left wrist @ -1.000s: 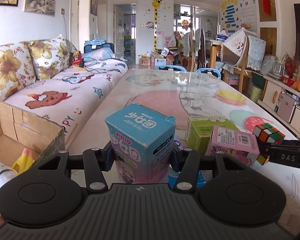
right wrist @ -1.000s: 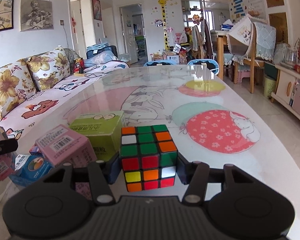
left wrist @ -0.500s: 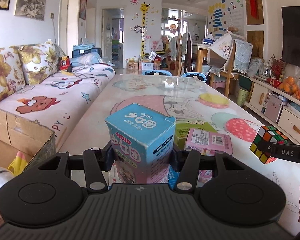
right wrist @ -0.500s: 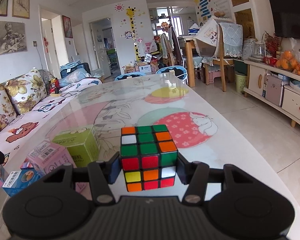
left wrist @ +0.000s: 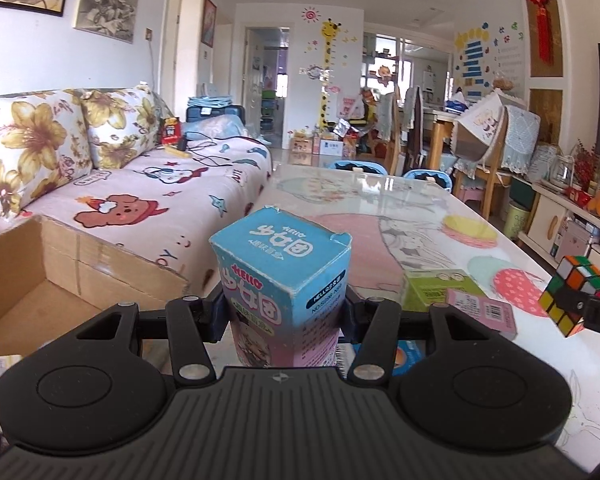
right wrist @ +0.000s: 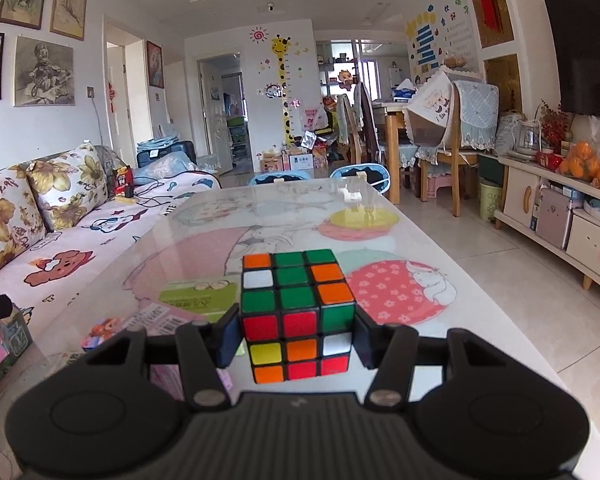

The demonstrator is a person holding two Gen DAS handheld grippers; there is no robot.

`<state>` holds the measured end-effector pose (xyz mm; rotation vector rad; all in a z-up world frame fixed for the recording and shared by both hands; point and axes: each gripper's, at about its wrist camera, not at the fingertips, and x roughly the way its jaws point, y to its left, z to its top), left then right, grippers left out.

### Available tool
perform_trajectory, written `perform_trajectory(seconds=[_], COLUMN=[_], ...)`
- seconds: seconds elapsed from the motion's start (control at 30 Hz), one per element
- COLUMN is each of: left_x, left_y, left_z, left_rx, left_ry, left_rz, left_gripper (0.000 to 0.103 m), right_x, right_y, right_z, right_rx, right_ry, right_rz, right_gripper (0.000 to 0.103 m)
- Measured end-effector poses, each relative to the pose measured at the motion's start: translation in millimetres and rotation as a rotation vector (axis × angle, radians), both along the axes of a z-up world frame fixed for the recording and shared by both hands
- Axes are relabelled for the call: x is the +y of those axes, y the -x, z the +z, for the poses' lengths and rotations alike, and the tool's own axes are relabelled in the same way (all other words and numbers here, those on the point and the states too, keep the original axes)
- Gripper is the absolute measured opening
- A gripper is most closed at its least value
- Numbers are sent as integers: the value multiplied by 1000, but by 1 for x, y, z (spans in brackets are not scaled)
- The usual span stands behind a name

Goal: Organize rigid objects
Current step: 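Carry the blue box and Rubik's cube into the cardboard box and open both tools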

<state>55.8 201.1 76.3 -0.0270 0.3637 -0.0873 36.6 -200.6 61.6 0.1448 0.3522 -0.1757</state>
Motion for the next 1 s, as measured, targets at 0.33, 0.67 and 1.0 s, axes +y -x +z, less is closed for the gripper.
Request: perform_trajectory(seconds=[0.33,0.67,1.0], left_x=[42,87,110], left_y=[3,-1,-1], left_z=[17,28,29], left_rx=[-5,8,72], left_ry=[59,86,116], left_rz=[157,370,500], left_gripper=[65,65,65], right_x=[75,170,240], right_y=[-7,-40,-74], right_z=[29,47,31], right_rx=[-43,-49,14], right_ry=[49,131,182], right_rz=[207,473,635], right_gripper=[55,55,55])
